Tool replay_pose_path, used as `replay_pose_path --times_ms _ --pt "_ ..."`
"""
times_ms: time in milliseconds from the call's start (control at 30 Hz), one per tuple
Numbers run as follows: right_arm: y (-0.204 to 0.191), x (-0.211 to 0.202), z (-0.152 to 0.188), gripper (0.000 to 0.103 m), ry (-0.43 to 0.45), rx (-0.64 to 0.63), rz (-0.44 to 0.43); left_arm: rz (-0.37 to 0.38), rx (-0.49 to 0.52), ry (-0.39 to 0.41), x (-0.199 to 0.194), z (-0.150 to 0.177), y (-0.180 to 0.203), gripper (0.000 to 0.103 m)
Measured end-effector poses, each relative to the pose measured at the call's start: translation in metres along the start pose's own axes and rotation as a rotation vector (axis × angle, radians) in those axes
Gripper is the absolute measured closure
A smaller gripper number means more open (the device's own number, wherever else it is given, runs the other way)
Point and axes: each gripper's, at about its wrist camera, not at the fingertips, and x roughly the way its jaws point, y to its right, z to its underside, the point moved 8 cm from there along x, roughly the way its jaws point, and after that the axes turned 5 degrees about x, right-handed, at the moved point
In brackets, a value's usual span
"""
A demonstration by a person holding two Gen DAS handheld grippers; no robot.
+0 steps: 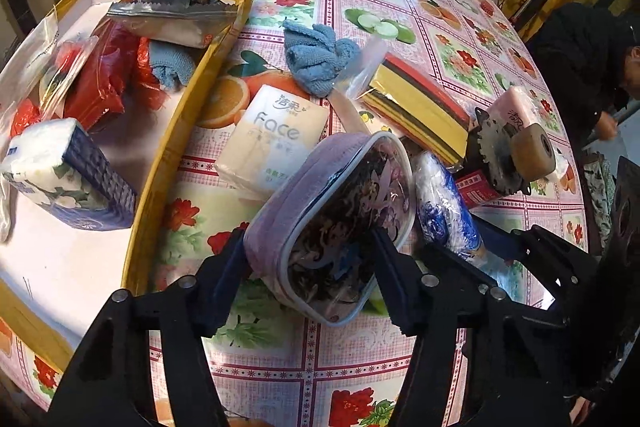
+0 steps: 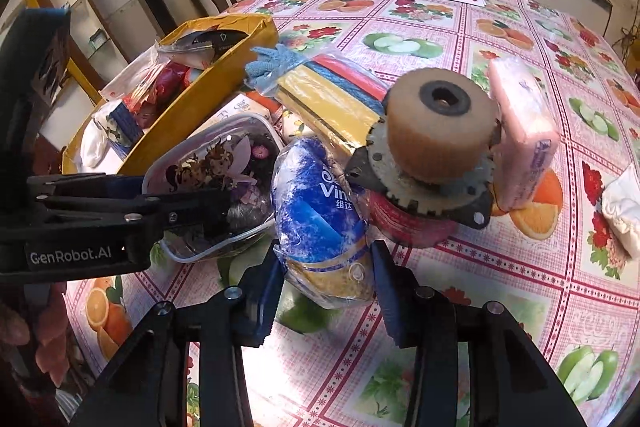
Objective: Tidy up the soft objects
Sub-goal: 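Grasp the cartoon-lidded plastic box with the left gripper while the right grasps the blue Vinda bag, then lift both held items and carry them over the yellow box lid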
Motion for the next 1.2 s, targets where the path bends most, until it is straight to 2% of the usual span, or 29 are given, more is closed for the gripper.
replay_pose_path --times_ms 167,367,533,700,767,833,900,1000,1067,1100,1200 --pt "0.001 -0.006 0.002 0.059 0.015 0.021 -0.016 0.015 0.02 0.028 -0.01 0.005 0.004 0.058" --pt "0.0 -0.017 0.005 0.059 0.038 0.048 -0.05 0.055 0.031 0.066 -0.024 0.007 0.012 0.071" --pt "-0.006 -0.023 0.007 0.059 0.048 0.059 -0.078 0.087 0.061 0.078 -0.033 0.012 0.023 0.075" --pt "-0.007 -0.02 0.008 0.058 0.04 0.061 -0.049 0.098 0.059 0.081 -0.036 0.016 0.024 0.075" --pt "-0.004 -0.012 0.008 0.054 0.014 0.052 -0.03 0.081 0.07 0.083 -0.036 0.017 0.025 0.075" --pt "-0.001 -0.008 0.006 0.024 0.013 0.052 -0.018 0.077 0.077 0.08 -0.036 0.017 0.025 0.075" --pt "0.002 -0.001 0.005 0.019 0.009 0.042 0.016 0.08 0.071 0.081 -0.035 0.018 0.024 0.075" --pt "0.005 0.003 0.003 0.022 0.004 0.044 0.017 0.084 0.068 0.08 -0.034 0.018 0.022 0.074" --pt "0.006 0.001 0.002 0.049 0.012 0.066 -0.034 0.082 0.065 0.08 -0.034 0.017 0.02 0.074" --pt "0.007 0.003 0.002 0.055 0.001 0.067 -0.027 0.085 0.06 0.079 -0.034 0.017 0.019 0.074" --pt "0.004 0.005 0.002 0.056 -0.03 0.018 0.011 0.081 0.059 0.079 -0.034 0.017 0.018 0.074"
